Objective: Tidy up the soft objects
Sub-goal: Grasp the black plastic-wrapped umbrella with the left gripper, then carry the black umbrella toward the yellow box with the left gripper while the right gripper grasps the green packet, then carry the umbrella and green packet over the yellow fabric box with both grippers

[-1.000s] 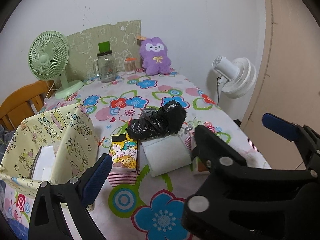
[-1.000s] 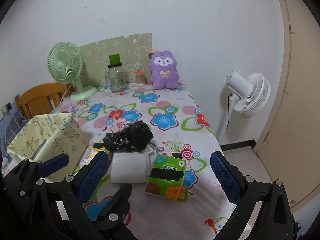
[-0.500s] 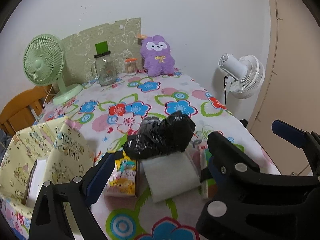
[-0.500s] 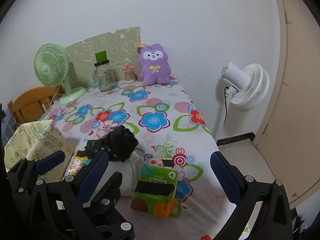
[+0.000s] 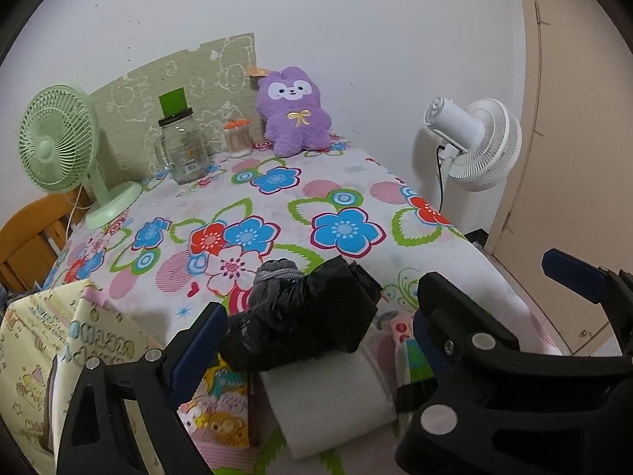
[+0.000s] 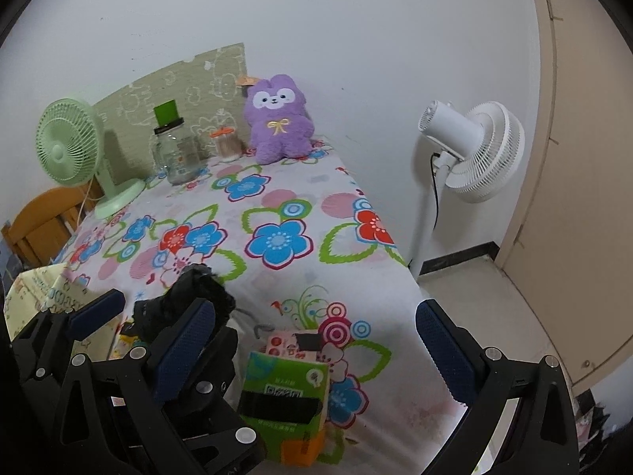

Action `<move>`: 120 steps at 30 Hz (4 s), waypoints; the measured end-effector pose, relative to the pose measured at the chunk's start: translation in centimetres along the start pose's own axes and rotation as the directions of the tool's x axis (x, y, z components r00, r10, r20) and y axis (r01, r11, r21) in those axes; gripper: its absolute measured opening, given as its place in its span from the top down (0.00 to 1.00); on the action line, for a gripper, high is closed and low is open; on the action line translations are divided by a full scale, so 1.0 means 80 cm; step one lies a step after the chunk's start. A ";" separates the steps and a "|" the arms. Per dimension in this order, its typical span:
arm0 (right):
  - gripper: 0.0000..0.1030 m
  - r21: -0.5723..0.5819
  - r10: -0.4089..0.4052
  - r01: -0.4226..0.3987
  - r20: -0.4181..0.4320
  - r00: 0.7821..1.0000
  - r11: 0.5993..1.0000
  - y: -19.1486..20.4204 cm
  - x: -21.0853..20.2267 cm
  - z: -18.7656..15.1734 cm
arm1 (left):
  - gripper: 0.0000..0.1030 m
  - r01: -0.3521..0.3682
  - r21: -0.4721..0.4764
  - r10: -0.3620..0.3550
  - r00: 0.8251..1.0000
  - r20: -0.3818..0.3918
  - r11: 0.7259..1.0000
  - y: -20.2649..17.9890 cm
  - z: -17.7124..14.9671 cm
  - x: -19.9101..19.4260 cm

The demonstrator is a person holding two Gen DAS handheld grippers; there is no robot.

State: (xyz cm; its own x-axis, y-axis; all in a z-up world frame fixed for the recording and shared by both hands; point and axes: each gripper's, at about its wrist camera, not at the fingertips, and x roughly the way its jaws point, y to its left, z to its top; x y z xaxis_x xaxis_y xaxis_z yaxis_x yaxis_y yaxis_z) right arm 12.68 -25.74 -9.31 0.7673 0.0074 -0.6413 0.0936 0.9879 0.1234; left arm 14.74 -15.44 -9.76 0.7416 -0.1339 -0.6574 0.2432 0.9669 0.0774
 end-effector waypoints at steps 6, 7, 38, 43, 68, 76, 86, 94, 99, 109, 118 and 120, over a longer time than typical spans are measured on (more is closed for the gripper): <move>0.00 0.019 -0.019 0.020 -0.037 0.999 1.000 -0.010 0.022 0.001 | 0.07 -0.024 -0.009 0.024 0.999 -0.033 1.000 0.000 0.003 0.026; 0.00 0.022 -0.020 0.021 -0.045 0.999 1.000 -0.011 0.025 0.001 | 0.07 -0.027 -0.011 0.027 0.999 -0.040 1.000 0.001 0.003 0.029; 0.01 -0.042 0.031 -0.033 -0.028 0.999 0.999 0.019 -0.011 -0.015 | 0.57 -0.047 0.008 0.047 0.999 -0.018 0.999 0.014 -0.026 -0.023; 0.02 -0.062 0.022 -0.024 -0.039 0.999 0.998 0.024 -0.021 -0.028 | 0.57 -0.030 0.004 0.031 0.998 -0.046 1.000 0.014 -0.045 -0.031; 0.29 -0.047 0.042 -0.053 -0.205 0.978 0.997 0.025 0.013 -0.073 | 0.57 0.005 0.025 -0.002 0.993 -0.116 1.000 0.002 -0.083 -0.027; 0.46 -0.018 0.082 -0.090 -0.252 0.964 0.996 0.027 0.024 -0.077 | 0.58 -0.004 0.041 0.009 0.992 -0.122 0.999 0.001 -0.085 -0.024; 0.52 -0.026 0.075 -0.083 -0.223 0.972 0.996 0.026 0.009 -0.073 | 0.58 0.019 0.024 -0.016 0.993 -0.115 1.000 0.001 -0.081 -0.032; 0.52 -0.038 0.069 -0.077 -0.176 0.982 0.996 0.027 -0.015 -0.064 | 0.58 0.036 0.005 -0.035 0.996 -0.085 0.999 0.001 -0.074 -0.050; 0.52 -0.044 0.069 -0.076 -0.143 0.987 0.996 0.029 -0.031 -0.057 | 0.58 0.043 0.000 -0.043 0.997 -0.061 0.999 0.003 -0.067 -0.065; 0.52 -0.066 0.065 -0.071 -0.087 0.994 0.995 0.038 -0.066 -0.042 | 0.58 0.053 -0.017 -0.054 0.997 -0.047 0.998 0.011 -0.052 -0.088; 0.52 -0.081 0.078 -0.081 -0.036 0.996 0.993 0.048 -0.096 -0.024 | 0.58 0.040 -0.018 -0.040 0.999 -0.002 0.999 0.020 -0.036 -0.115; 0.52 -0.082 0.084 -0.086 -0.027 0.996 0.993 0.051 -0.103 -0.020 | 0.58 0.038 -0.016 -0.038 0.999 0.009 0.999 0.022 -0.032 -0.121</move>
State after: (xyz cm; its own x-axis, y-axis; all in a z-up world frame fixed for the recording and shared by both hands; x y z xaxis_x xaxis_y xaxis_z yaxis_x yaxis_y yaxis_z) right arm 5.74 -21.54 -4.74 0.7549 0.0943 -0.6490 -0.0246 0.9930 0.1157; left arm 6.37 -11.88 -5.14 0.7374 -0.1724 -0.6531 0.2615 0.9644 0.0406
